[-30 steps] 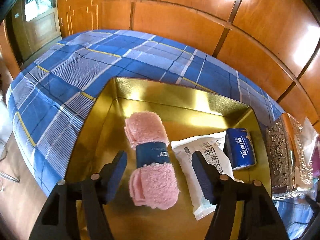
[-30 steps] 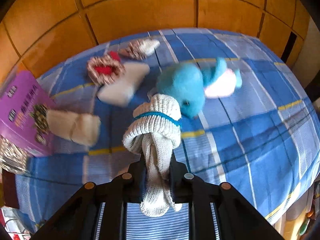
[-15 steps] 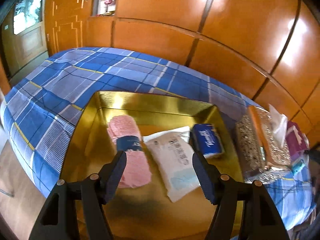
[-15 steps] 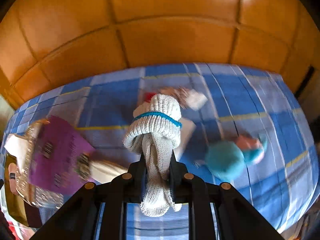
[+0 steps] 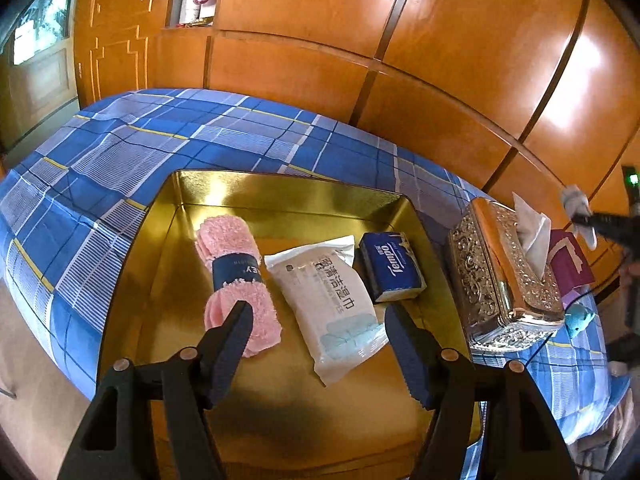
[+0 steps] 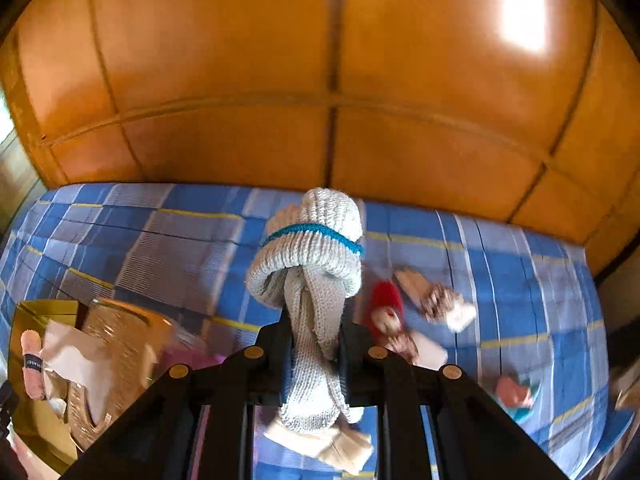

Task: Organize soft objects
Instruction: 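Carry the white sock with the right tool into the gold tray and release it, then move both open tools back over the bed toward the remaining items, then grasp the beige rolled cloth with the left tool while the right tool grasps the blue plush toy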

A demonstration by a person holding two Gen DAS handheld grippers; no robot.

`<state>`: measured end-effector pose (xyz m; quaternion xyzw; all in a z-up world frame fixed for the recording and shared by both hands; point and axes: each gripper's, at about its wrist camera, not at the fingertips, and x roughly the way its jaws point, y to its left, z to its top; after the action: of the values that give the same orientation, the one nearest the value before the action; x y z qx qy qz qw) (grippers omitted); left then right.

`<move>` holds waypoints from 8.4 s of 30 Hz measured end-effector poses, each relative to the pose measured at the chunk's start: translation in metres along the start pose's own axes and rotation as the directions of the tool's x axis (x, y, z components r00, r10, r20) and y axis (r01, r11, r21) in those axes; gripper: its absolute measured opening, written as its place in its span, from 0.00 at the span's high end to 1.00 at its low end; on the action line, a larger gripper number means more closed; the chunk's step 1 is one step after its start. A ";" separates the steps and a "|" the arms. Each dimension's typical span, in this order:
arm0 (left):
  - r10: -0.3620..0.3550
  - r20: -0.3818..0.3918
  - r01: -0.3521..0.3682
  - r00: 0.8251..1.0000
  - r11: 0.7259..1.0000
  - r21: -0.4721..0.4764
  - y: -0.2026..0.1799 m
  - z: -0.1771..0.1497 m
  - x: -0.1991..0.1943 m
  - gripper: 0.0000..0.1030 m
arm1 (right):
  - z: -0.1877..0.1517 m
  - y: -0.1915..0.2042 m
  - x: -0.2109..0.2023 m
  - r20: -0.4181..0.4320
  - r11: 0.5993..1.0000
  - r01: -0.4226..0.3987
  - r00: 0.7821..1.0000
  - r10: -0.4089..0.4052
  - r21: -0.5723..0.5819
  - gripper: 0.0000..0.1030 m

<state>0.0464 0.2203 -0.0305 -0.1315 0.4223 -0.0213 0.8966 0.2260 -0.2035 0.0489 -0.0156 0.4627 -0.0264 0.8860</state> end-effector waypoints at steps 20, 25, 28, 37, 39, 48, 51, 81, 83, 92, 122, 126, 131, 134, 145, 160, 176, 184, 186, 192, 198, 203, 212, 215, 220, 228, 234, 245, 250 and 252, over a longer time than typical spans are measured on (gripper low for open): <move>0.040 0.024 -0.041 0.999 0.999 0.009 0.014 -0.007 -0.020 0.30 | -0.017 0.221 -0.032 -0.116 0.759 -0.387 0.915 0.386 -0.524 0.84; 0.116 0.039 -0.115 0.992 0.993 -0.029 0.033 -0.009 -0.026 0.29 | -0.058 0.255 -0.030 -0.230 0.702 -0.518 0.853 0.469 -0.490 0.84; 0.164 0.053 -0.162 0.985 0.986 -0.051 0.044 -0.010 -0.031 0.29 | -0.081 0.276 -0.023 -0.254 0.690 -0.543 0.838 0.484 -0.478 0.84; 0.308 0.092 -0.301 0.947 0.950 -0.090 0.063 -0.016 -0.043 0.25 | -0.135 0.305 -0.012 -0.301 0.678 -0.562 0.827 0.475 -0.475 0.84; 0.320 0.113 -0.313 0.941 0.947 -0.071 0.058 -0.017 -0.047 0.25 | -0.148 0.311 -0.011 -0.321 0.661 -0.555 0.831 0.453 -0.504 0.84; 0.315 0.153 -0.315 0.937 0.949 -0.027 0.039 -0.017 -0.052 0.21 | -0.159 0.335 0.015 -0.230 0.699 -0.382 0.924 0.307 -0.604 0.84; 0.313 0.156 -0.314 0.937 0.949 -0.013 0.034 -0.018 -0.051 0.21 | -0.147 0.334 0.019 -0.177 0.733 -0.340 0.939 0.293 -0.589 0.83; 0.308 0.243 -0.338 0.920 0.937 0.093 -0.008 -0.024 -0.066 0.15 | -0.137 0.267 -0.034 0.031 0.863 -0.333 0.928 0.372 -0.380 0.38; 0.306 0.246 -0.338 0.920 0.936 0.099 -0.011 -0.025 -0.066 0.15 | -0.136 0.260 -0.038 0.043 0.870 -0.333 0.927 0.372 -0.363 0.38; 0.299 0.263 -0.341 0.917 0.931 0.133 -0.024 -0.029 -0.068 0.15 | -0.135 0.233 -0.060 0.147 0.900 -0.304 0.921 0.362 -0.313 0.38; 0.095 0.279 -0.206 0.956 0.892 0.403 -0.134 -0.026 -0.057 0.15 | -0.170 -0.022 -0.134 0.435 0.989 -0.050 0.900 -0.016 0.139 0.37; 0.036 0.267 -0.160 0.963 0.872 0.462 -0.163 -0.024 -0.055 0.15 | -0.195 -0.073 -0.118 0.335 0.959 -0.001 0.937 -0.097 0.282 0.37; -0.045 0.239 -0.097 0.970 0.830 0.549 -0.204 -0.026 -0.052 0.15 | -0.227 -0.111 -0.088 0.176 0.919 0.070 0.973 -0.149 0.388 0.37; -0.085 0.212 -0.061 0.974 0.797 0.600 -0.229 -0.028 -0.048 0.15 | -0.234 -0.118 -0.086 0.149 0.911 0.095 0.975 -0.167 0.402 0.37; -0.248 0.067 0.100 0.966 0.603 0.791 -0.335 -0.053 -0.025 0.16 | -0.223 -0.111 -0.106 0.174 0.933 0.199 0.950 -0.258 0.300 0.37; -0.278 -0.007 0.146 0.960 0.482 0.864 -0.383 -0.067 -0.006 0.18 | -0.224 -0.127 -0.111 0.151 0.924 0.271 0.936 -0.319 0.270 0.37; -0.226 -0.189 0.263 0.956 0.363 0.894 -0.454 -0.057 0.040 0.23 | -0.248 -0.174 -0.077 0.030 0.890 0.225 0.966 -0.258 0.397 0.37; 0.033 -0.291 0.275 0.956 0.239 0.931 -0.497 -0.042 0.109 0.23 | -0.254 -0.184 -0.075 0.026 0.879 0.192 0.974 -0.225 0.437 0.37; 0.107 -0.300 0.281 0.948 0.166 0.945 -0.499 -0.055 0.124 0.23 | -0.254 -0.186 -0.075 0.027 0.876 0.180 0.976 -0.215 0.447 0.37; 0.227 -0.237 0.249 0.944 -0.024 0.968 -0.490 -0.089 0.150 0.23 | -0.257 -0.193 -0.073 0.027 0.867 0.164 0.979 -0.200 0.470 0.37; 0.307 -0.172 0.208 0.936 -0.089 0.974 -0.486 -0.109 0.178 0.34 | -0.261 -0.200 -0.073 0.018 0.853 0.167 0.979 -0.202 0.494 0.37; 0.303 -0.213 0.225 0.929 -0.006 0.974 -0.482 -0.109 0.185 0.60 | -0.266 -0.208 -0.068 0.012 0.838 0.145 0.984 -0.177 0.525 0.37; 0.155 -0.320 0.291 0.935 0.185 0.939 -0.473 -0.091 0.161 0.67 | -0.285 -0.240 -0.042 0.110 0.700 -0.133 0.991 0.078 0.702 0.37; 0.083 -0.360 0.326 0.929 0.275 0.905 -0.466 -0.084 0.148 0.67 | -0.281 -0.253 -0.028 0.190 0.627 -0.240 0.971 0.148 0.741 0.37; -0.001 -0.391 0.360 0.921 0.388 0.848 -0.453 -0.076 0.129 0.67 | -0.259 -0.269 0.004 0.242 0.538 -0.306 0.952 0.188 0.786 0.30; -0.072 -0.405 0.389 0.912 0.468 0.794 -0.439 -0.077 0.108 0.67 | -0.232 -0.284 0.062 0.204 0.442 -0.279 0.956 0.210 0.853 0.30; -0.110 -0.420 0.413 0.901 0.514 0.752 -0.440 -0.077 0.104 0.67 | -0.212 -0.277 0.077 0.166 0.517 -0.281 0.952 0.258 0.808 0.52; -0.181 -0.429 0.450 0.885 0.572 0.686 -0.437 -0.062 0.094 0.67 | -0.189 -0.264 0.086 0.099 0.624 -0.241 0.962 0.254 0.743 0.64; -0.240 -0.435 0.487 0.868 0.589 0.645 -0.456 -0.037 0.088 0.67 | -0.188 -0.255 0.079 0.077 0.683 -0.233 0.965 0.251 0.692 0.67; -0.272 -0.426 0.497 0.863 0.610 0.617 -0.469 -0.016 0.087 0.67 | -0.190 -0.256 0.081 0.074 0.673 -0.256 0.955 0.286 0.694 0.66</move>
<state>0.1245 -0.2489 0.0134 0.1397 0.4682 -0.3951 0.7779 0.1078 -0.4644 -0.1130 0.3881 0.4336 -0.0671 0.8105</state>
